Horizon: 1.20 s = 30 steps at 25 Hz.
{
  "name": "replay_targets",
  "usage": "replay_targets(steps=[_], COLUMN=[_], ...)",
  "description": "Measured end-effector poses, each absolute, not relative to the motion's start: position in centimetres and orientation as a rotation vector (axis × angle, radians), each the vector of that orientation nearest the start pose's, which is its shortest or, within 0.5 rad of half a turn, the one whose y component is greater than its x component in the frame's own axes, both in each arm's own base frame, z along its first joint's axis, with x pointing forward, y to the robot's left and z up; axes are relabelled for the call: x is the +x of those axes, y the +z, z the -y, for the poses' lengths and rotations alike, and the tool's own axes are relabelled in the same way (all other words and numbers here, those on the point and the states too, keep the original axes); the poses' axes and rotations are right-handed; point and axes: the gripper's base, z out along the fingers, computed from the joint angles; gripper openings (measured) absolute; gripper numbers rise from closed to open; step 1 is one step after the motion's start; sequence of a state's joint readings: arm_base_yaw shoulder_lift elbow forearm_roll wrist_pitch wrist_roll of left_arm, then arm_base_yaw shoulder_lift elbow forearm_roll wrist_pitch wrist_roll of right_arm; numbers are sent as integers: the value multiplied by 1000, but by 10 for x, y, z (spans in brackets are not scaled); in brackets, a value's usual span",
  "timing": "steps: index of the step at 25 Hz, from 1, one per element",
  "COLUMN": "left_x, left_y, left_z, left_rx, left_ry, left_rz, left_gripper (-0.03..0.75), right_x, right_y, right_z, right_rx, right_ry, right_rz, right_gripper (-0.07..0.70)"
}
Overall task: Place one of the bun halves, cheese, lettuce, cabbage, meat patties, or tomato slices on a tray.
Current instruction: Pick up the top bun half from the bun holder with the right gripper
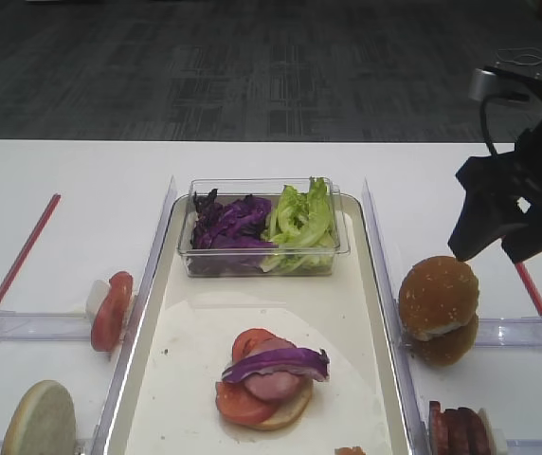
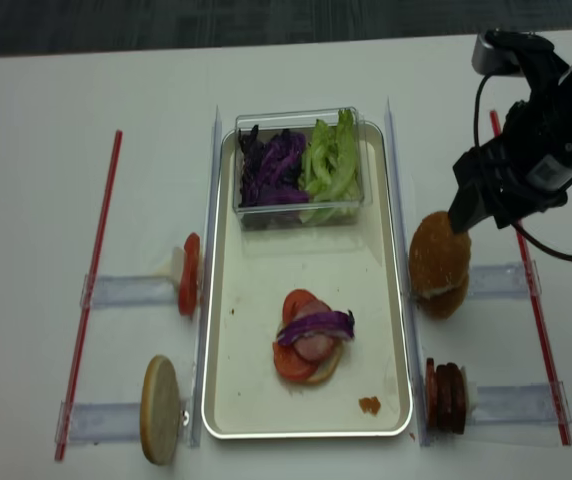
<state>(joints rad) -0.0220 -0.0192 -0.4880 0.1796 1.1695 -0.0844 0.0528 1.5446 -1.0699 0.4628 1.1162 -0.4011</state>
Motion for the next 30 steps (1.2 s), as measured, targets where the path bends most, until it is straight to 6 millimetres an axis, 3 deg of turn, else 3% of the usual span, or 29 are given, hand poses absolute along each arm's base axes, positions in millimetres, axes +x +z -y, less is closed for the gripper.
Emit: replay_targets(steps=[30], left_x=[-12], left_y=[266], left_z=[-15], left_rx=[-88], left_ry=[156], left_rz=[-2133], left_gripper=[393], right_x=[280], right_y=[247], right_z=[-56], right_rx=[-356], right_ry=[489], right_rz=[-2933], right_gripper=[477])
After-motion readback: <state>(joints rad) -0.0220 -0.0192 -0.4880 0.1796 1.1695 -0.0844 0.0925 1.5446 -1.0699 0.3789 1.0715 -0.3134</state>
